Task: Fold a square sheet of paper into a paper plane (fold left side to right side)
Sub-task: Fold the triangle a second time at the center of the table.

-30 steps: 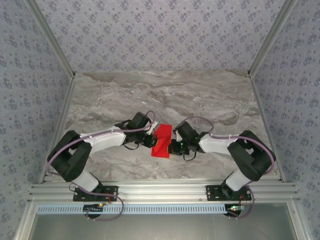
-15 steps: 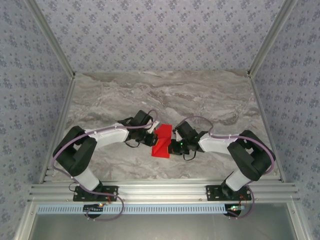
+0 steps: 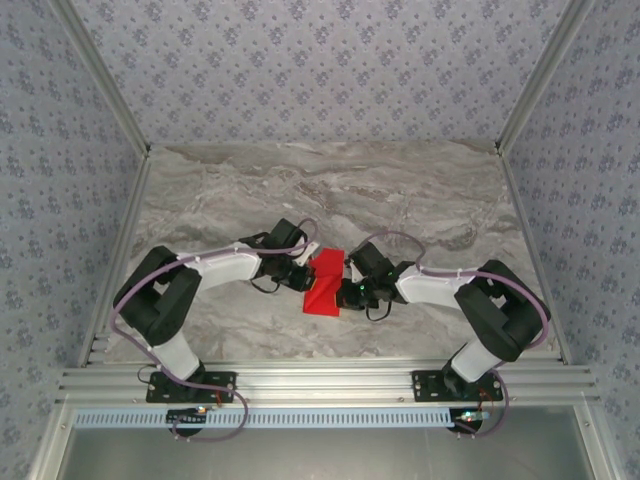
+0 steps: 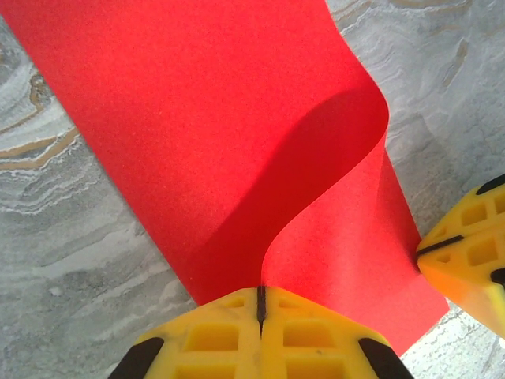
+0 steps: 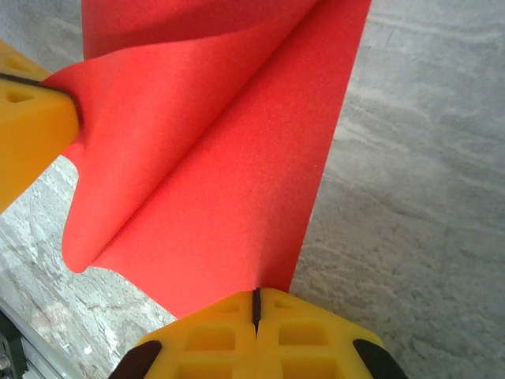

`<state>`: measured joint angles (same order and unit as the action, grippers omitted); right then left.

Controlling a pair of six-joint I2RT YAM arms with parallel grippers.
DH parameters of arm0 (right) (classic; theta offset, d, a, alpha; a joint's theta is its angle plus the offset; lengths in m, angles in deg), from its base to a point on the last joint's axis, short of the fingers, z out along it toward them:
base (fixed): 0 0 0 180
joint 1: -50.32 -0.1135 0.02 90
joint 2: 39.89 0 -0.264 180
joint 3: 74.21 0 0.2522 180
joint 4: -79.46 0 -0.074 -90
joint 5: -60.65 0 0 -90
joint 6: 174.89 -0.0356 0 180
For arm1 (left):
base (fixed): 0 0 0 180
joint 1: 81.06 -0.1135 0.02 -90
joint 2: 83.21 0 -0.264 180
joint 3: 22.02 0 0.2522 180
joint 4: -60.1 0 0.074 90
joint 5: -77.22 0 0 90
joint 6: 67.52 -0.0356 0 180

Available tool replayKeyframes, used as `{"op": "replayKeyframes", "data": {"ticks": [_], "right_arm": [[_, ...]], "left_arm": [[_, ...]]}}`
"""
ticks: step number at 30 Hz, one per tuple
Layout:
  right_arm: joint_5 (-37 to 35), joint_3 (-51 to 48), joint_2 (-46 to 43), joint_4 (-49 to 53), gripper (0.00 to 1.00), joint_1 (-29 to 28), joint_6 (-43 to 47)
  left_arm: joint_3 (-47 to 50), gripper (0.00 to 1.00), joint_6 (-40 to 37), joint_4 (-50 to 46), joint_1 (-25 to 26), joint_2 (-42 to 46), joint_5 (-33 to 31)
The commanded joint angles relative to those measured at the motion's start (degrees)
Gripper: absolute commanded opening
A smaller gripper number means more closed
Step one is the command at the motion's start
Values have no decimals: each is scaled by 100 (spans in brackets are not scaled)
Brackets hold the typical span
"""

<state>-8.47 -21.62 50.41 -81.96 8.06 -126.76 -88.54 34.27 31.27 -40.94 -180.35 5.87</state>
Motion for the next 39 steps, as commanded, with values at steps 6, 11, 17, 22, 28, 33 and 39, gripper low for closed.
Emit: {"op": "replayKeyframes", "data": {"ticks": [6, 11, 17, 22, 28, 33, 39], "right_arm": [[-242, -10, 168, 578, 5, -63, 135], [-243, -3, 163, 592, 5, -72, 143], [-249, 0, 163, 620, 5, -84, 152], [-269, 11, 172, 659, 5, -83, 161], [-260, 38, 111, 638, 5, -91, 194], [-113, 44, -81, 453, 5, -72, 240], [388, -230, -615, -352, 5, 215, 21]], "left_arm": [[-235, 3, -153, -88, -39, -147, 2], [-277, 3, -150, -95, -35, -209, 6], [-299, 3, -165, -108, -35, -268, -7], [-306, 3, -167, -123, -33, -305, -2], [-264, 3, -160, -136, -39, -340, -15], [-219, 3, -160, -154, -38, -375, -18], [-200, 3, -166, -147, -35, -402, 7]]}}
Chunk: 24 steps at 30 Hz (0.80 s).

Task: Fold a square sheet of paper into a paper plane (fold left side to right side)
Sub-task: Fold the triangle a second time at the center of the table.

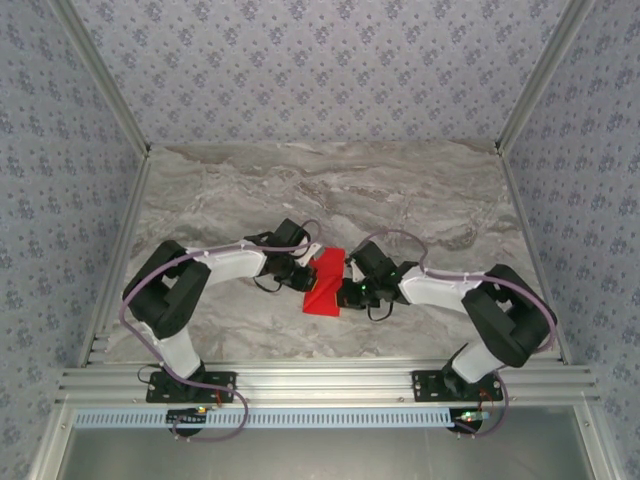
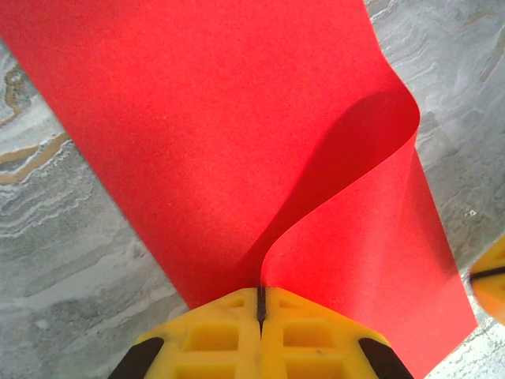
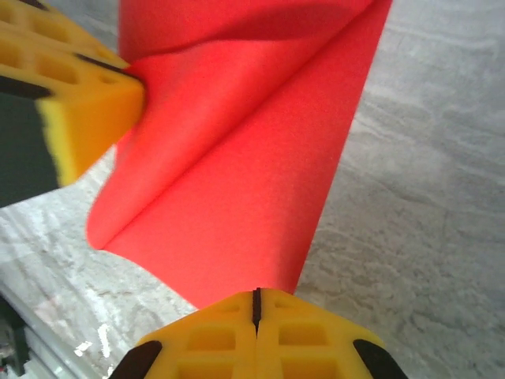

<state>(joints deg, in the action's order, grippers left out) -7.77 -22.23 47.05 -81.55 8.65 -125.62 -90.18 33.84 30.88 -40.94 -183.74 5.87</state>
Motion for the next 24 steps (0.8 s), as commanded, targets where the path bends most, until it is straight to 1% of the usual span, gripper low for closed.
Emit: {"op": "replayKeyframes", "data": {"ticks": [1, 5, 7, 12, 24], "right_arm": [[455, -248, -300, -670, 5, 241, -216], [689, -381, -187, -1666, 5, 396, -666], [710, -289, -90, -1851, 5, 404, -738], [655, -72, 203, -2059, 5, 398, -799], [620, 441, 1014, -2041, 4, 306, -749]], "left_arm": [[-36, 3, -125, -115, -39, -55, 7], [-40, 3, -133, -109, -39, -63, 7], [-41, 3, -121, -106, -36, -71, 20], [-72, 3, -116, -97, -37, -91, 68], [-89, 3, -105, -60, -36, -125, 137]]}}
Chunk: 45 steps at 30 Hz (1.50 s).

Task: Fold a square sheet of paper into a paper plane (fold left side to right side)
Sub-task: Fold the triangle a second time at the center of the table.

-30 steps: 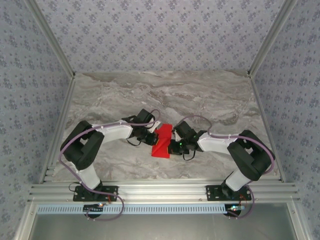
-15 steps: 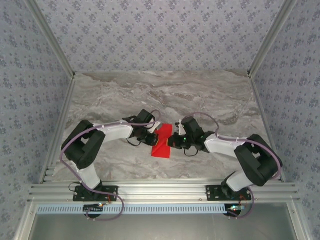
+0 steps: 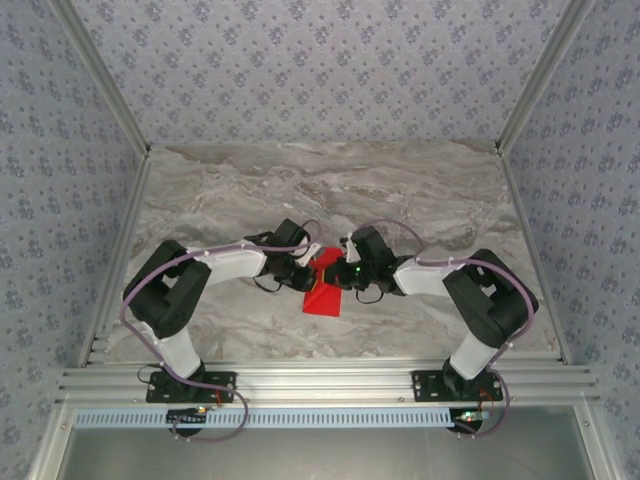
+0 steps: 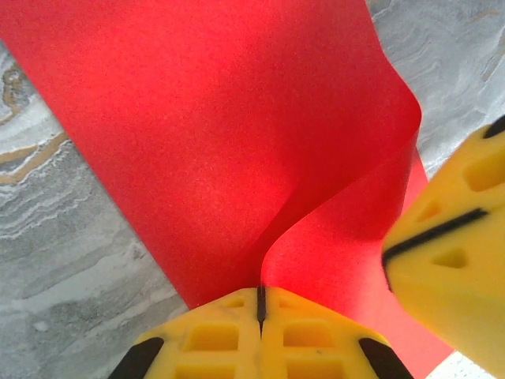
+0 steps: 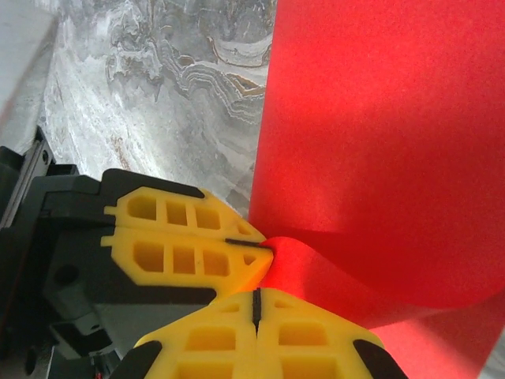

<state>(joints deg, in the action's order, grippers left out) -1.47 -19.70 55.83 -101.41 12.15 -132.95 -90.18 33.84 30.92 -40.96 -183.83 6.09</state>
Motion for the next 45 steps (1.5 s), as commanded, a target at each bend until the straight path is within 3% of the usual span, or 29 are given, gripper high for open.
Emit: {"op": "replayKeyframes", "data": {"ticks": [1, 13, 45], "right_arm": [[-11, 205, 173, -36, 4, -49, 4], [-265, 416, 368, 756, 4, -126, 349], [-729, 14, 464, 1213, 3, -145, 376]], "left_arm": [[-85, 3, -107, -57, -35, -118, 133], [-101, 3, -125, -60, -33, -116, 196], [-200, 10, -19, -190, -37, 120, -87]]}}
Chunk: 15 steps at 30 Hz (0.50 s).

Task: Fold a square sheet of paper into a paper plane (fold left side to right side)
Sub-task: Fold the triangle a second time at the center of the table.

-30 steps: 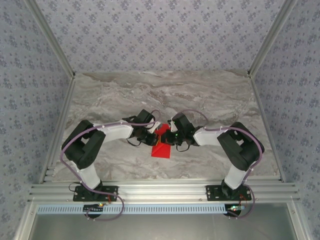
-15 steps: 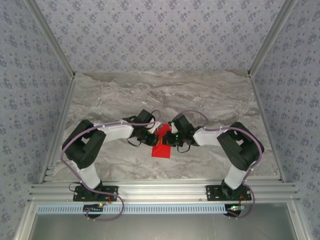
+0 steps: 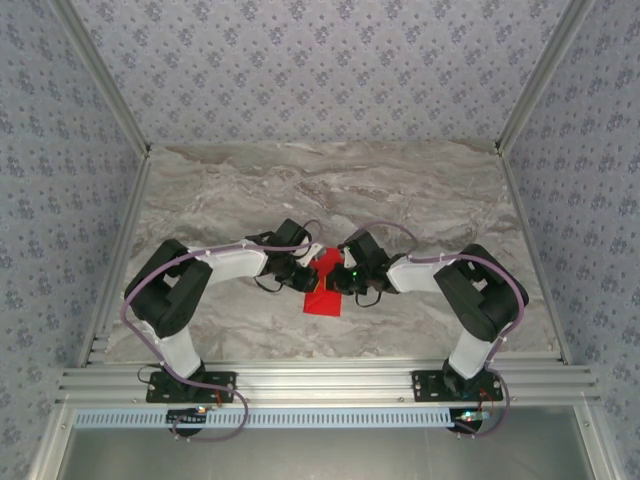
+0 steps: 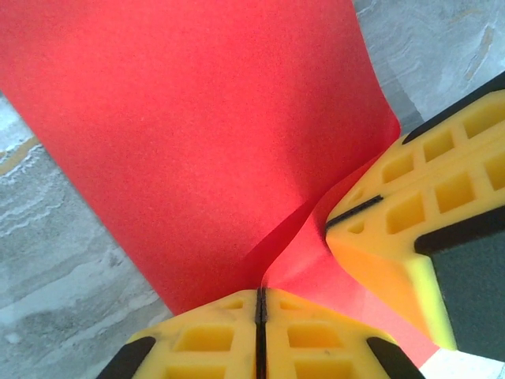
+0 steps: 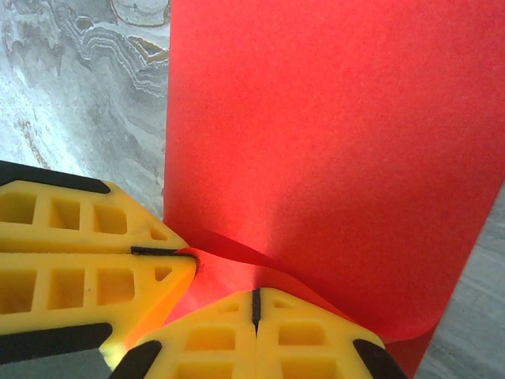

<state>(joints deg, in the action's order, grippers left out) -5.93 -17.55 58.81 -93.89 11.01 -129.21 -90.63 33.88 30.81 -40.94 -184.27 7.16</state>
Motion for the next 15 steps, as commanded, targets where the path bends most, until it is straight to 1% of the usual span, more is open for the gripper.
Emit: {"op": "replayKeyframes", "data": {"ticks": [1, 6, 9, 11, 15], "right_arm": [[-293, -203, 174, 464, 3, -26, -8], [-303, -209, 212, 466, 4, -25, -23], [-303, -185, 227, 458, 4, -23, -19], [-299, -171, 221, 462, 4, -26, -23], [-277, -165, 234, 440, 3, -31, -16]], "left_arm": [[-133, 11, -15, -204, -39, 241, -233], [64, 25, 141, -289, -37, 862, -491], [285, 27, 329, -274, -38, 1275, -442], [510, 27, 560, -109, -39, 1522, -164], [1054, 27, 1236, 624, 42, 1829, 793]]}}
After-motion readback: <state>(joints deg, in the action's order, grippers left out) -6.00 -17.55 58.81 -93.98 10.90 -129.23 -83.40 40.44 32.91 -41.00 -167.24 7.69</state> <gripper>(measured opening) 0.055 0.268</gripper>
